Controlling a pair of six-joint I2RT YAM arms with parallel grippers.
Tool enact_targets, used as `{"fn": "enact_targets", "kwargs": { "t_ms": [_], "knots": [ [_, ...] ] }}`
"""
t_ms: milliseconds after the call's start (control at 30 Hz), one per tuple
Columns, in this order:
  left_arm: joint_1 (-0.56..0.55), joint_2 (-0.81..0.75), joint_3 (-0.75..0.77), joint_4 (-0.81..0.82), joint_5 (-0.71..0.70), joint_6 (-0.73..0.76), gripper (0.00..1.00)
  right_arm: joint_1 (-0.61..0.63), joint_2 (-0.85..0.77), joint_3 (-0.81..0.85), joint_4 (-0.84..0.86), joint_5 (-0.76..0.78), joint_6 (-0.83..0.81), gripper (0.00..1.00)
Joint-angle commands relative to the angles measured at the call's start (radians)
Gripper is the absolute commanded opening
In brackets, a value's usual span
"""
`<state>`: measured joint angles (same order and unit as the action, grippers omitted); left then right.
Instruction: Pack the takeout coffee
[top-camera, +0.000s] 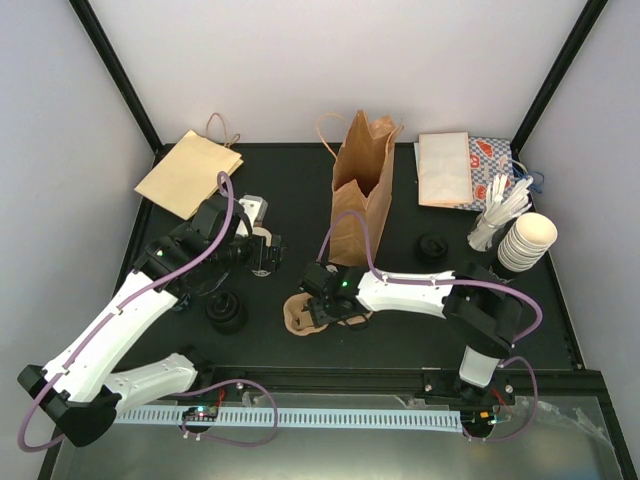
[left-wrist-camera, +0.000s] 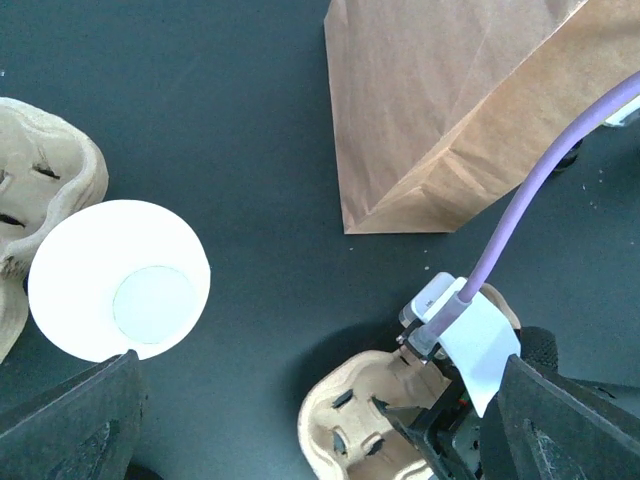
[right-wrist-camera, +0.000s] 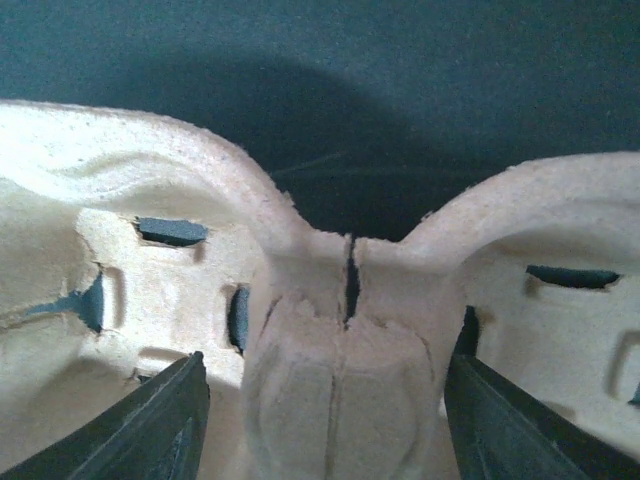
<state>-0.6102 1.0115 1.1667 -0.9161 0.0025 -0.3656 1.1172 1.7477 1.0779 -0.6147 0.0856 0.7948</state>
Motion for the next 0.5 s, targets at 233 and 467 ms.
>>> {"fn": "enact_targets", "kwargs": {
  "t_ms": [233, 467],
  "knots": [
    [0.014, -0.025, 0.0, -0.019, 0.011, 0.016, 0.99, 0.007, -0.039, 0.019, 0.024, 0.032, 0.006, 0.52],
    [0.016, -0.024, 0.017, -0.027, 0.014, 0.022, 0.99, 0.007, -0.11, 0.018, 0.018, 0.063, 0.004, 0.47]
  ]
}}
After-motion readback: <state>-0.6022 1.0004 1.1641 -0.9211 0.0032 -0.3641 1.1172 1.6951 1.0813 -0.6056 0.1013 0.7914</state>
